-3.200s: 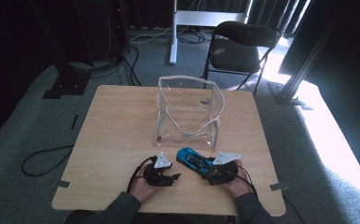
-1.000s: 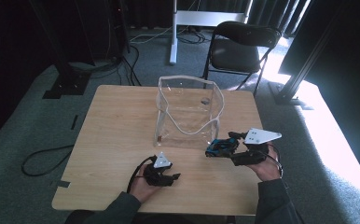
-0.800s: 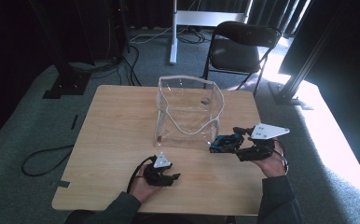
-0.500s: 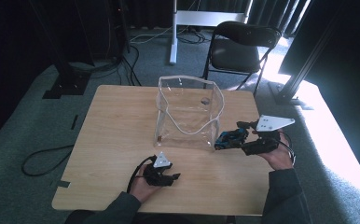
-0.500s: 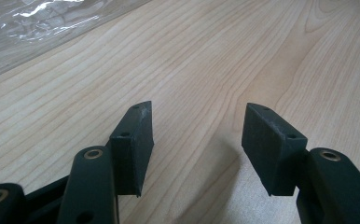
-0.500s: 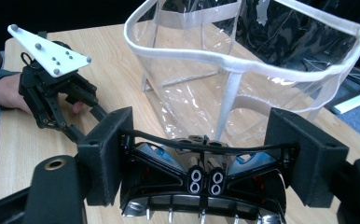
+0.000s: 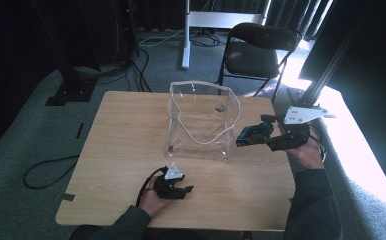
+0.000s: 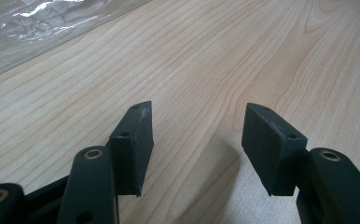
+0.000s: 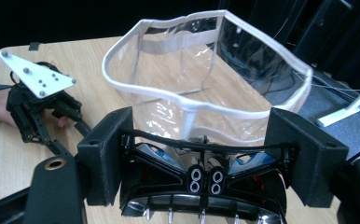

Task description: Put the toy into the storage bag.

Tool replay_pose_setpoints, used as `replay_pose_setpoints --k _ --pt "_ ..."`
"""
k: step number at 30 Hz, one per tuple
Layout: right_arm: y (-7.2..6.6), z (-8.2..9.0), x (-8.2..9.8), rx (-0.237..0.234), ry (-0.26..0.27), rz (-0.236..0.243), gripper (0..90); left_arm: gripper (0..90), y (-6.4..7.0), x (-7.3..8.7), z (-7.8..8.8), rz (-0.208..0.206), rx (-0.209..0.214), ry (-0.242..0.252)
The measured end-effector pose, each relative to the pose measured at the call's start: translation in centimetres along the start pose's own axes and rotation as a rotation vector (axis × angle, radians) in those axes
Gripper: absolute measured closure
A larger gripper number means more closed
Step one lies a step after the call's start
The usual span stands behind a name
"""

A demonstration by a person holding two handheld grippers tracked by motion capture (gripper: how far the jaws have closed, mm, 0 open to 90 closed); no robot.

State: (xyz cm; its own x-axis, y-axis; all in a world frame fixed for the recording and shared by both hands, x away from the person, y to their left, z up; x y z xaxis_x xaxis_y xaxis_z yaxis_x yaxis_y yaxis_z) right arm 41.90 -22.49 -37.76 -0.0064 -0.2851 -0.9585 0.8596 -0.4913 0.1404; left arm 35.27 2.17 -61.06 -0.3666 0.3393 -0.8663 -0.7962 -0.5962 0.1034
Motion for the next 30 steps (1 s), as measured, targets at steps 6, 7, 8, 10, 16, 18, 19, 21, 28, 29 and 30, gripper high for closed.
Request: replay_pose_setpoints --k 6,7,8,10,16,18,19,21,28,29,30 --pt "1.4 0.5 -1.3 0.01 0.009 0.002 24.7 43.9 0.0 0.0 0.0 0.001 0.0 0.0" --pt "1.7 0.5 -1.6 0.011 0.012 0.007 24.7 43.9 0.0 0.0 0.0 0.001 0.0 0.0" --pt "1.8 0.6 -1.8 0.014 0.011 0.008 24.7 43.9 0.0 0.0 0.0 0.001 0.0 0.0" --pt "2.3 0.7 -2.3 0.02 0.015 0.014 24.7 43.9 0.0 0.0 0.0 0.0 0.0 0.0" --pt "3.4 0.8 -4.0 0.026 0.033 0.024 24.7 43.9 0.0 0.0 0.0 0.001 0.001 0.0" --pt "3.6 0.7 -4.3 0.023 0.037 0.031 24.7 43.9 0.0 0.0 0.0 0.002 0.001 0.0" --pt "3.7 0.6 -4.5 0.021 0.039 0.033 24.7 43.9 0.0 0.0 0.0 0.002 0.001 0.0" --pt "4.1 0.1 -4.9 0.01 0.038 0.034 24.7 43.9 0.0 0.0 0.0 0.002 0.0 0.001" --pt "4.3 -1.3 -6.6 -0.021 0.042 0.054 24.7 43.9 0.0 0.0 0.0 0.001 0.002 -0.002" --pt "4.4 -1.6 -6.8 -0.026 0.044 0.055 24.7 43.9 0.0 0.0 0.0 0.001 0.002 -0.002" --pt "4.4 -1.9 -6.9 -0.031 0.04 0.056 24.7 43.8 0.0 0.0 0.0 0.0 0.001 -0.002"
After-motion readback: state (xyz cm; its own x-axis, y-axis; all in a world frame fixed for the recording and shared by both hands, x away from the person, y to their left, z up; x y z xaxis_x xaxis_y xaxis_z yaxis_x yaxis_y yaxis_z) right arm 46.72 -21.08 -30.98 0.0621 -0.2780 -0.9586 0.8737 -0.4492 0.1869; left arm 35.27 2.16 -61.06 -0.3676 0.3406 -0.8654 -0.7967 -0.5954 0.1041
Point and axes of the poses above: each handheld gripper's, and its own axes: z roughly backward along the jaws, x roughly out of its underside, y roughly to its right, the point moved 10 cm from there along -z, roughly forward along the jaws, and after that the axes turned 12 degrees about y, right-handed, at the moved point
